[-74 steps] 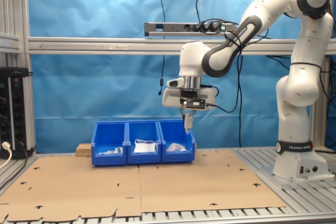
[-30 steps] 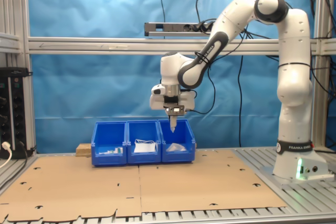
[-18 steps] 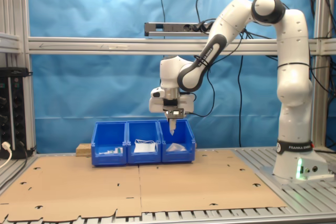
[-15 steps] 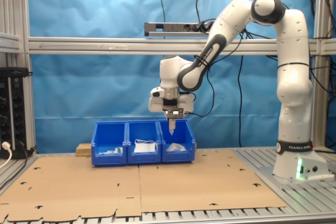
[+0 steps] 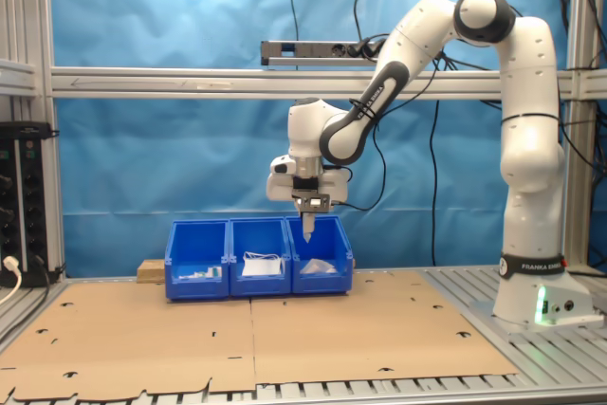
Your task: Pick and place sorting task of medical equipment.
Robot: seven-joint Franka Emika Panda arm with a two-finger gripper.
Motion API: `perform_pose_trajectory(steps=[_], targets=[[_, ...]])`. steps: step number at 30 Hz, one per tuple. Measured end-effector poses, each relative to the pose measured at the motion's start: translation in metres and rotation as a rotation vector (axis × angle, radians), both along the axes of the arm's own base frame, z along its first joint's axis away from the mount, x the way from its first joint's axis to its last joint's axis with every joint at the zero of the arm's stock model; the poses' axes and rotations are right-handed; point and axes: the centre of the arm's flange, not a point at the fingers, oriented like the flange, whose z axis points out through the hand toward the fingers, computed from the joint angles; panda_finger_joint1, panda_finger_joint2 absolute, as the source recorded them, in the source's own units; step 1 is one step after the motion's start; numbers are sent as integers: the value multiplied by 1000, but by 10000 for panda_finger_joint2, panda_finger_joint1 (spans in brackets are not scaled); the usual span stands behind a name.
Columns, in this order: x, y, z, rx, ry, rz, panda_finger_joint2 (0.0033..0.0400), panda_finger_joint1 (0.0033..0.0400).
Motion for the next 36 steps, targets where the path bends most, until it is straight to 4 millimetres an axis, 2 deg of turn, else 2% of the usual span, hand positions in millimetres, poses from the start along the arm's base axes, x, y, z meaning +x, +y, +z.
perform_pose_trajectory(steps=[14,36], targets=[[-4,0,-3,7,38,-9,57,57],[1,-4,4,1,43,-15,57,57]])
